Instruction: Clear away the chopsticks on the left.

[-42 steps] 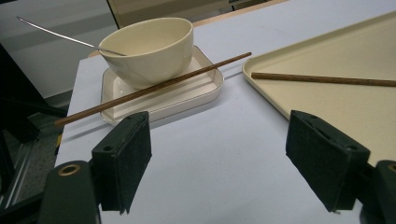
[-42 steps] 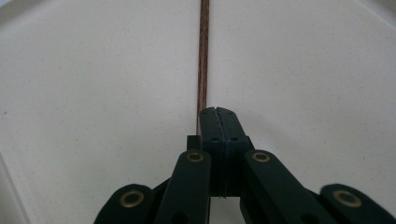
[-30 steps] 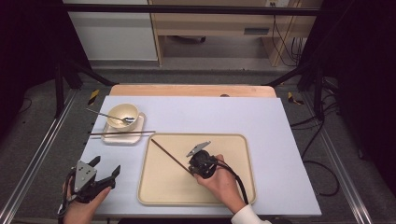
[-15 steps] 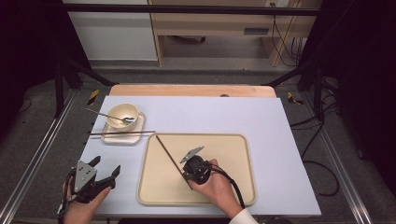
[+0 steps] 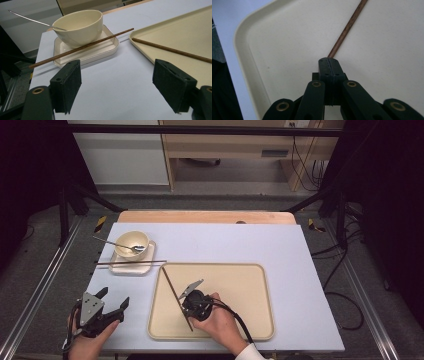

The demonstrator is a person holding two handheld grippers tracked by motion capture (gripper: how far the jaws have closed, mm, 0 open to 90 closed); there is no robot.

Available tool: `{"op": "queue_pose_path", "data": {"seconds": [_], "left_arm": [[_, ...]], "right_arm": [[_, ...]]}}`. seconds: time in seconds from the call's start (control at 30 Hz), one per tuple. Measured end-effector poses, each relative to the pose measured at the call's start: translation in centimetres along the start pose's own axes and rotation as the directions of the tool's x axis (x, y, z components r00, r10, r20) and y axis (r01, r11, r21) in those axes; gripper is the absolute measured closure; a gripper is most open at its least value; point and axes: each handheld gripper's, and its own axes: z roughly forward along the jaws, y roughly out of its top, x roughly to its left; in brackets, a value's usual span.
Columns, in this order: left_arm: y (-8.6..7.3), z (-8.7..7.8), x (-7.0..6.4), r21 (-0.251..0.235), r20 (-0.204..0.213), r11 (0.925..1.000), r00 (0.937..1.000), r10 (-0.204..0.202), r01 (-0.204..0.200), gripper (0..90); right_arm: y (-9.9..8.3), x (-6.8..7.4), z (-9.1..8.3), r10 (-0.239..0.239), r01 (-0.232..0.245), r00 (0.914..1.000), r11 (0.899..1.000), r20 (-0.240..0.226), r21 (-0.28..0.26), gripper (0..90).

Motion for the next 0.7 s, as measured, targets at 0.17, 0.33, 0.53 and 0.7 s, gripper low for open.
{"op": "queue_pose_path", "data": {"seconds": [0.17, 0.33, 0.53, 0.7], "left_arm": [[0.0, 0.0, 0.0, -0.002, -0.001, 1.0, 1.0, 0.0, 0.0, 22.7], [0.0, -0.1, 0.1, -0.003, -0.002, 1.0, 1.0, -0.002, 0.002, 22.8], [0.0, -0.1, 0.0, -0.004, -0.002, 1.0, 1.0, 0.0, 0.0, 22.8], [0.0, -0.1, 0.1, -0.005, -0.004, 1.0, 1.0, 0.0, 0.0, 22.8]], "right_arm": [[0.7, 0.7, 0.5, -0.017, 0.017, 0.9997, 1.0, -0.016, 0.006, 90.0], [1.2, 1.2, 0.9, -0.032, 0.032, 0.9991, 0.999, -0.027, 0.011, 90.0], [1.8, 1.4, 1.5, -0.031, 0.031, 0.9989, 0.999, -0.036, 0.004, 90.0], [2.5, 1.6, 1.9, -0.035, 0.036, 0.9984, 0.999, -0.045, 0.001, 90.0]]}}
